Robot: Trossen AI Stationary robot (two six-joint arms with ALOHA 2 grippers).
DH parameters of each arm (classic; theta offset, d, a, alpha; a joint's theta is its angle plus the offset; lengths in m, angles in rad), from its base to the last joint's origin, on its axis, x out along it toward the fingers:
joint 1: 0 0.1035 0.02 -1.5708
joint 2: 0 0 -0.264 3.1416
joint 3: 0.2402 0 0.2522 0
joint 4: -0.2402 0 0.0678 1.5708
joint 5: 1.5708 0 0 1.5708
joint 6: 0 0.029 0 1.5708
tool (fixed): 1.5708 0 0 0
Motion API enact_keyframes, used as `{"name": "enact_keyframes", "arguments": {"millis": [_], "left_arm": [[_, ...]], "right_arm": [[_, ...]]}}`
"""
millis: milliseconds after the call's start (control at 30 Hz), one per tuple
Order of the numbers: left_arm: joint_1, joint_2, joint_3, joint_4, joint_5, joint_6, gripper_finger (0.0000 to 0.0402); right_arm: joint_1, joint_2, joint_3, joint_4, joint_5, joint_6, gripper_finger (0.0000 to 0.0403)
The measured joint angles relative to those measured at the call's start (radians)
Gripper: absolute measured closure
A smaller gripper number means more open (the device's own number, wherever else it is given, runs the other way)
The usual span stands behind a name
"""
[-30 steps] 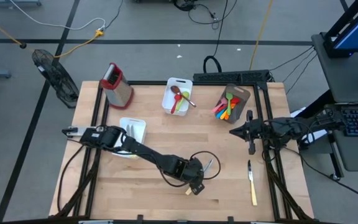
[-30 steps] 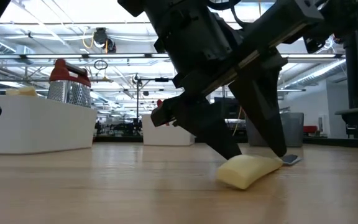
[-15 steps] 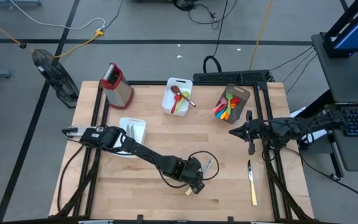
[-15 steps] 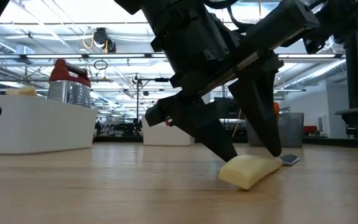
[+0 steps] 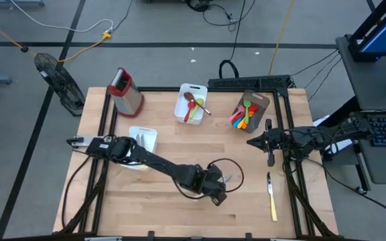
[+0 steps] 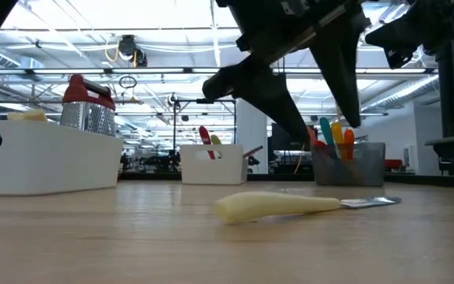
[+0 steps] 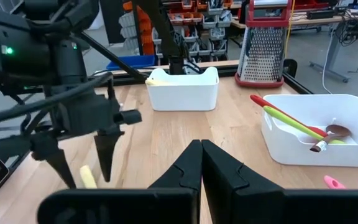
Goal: Pick & Place Kitchen Items
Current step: Put the yellow knife into the bottom white bin
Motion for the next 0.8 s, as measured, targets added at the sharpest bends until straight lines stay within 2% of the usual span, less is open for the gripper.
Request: {"name": "enact_keyframes", "arguments": {"millis": [233, 533, 800], "left_arm": [[-0.017, 0.009, 0.006, 0.02, 0.01, -0.028, 0.0184], [-0.042, 0.064, 0.003, -0.038, -0.003, 0.101, 0.0225], [-0.035, 0.061, 0.008, -0.038, -0.03, 0.149, 0.0229]], "right_arm": [[0.0, 0.0, 0.0, -0.004, 0.0, 0.0, 0.0399], [0.0, 0.007, 0.0, -0.026, -0.004, 0.0, 0.0399], [0.0, 0.016, 0.0, -0.047, -0.005, 0.04, 0.0399]]}}
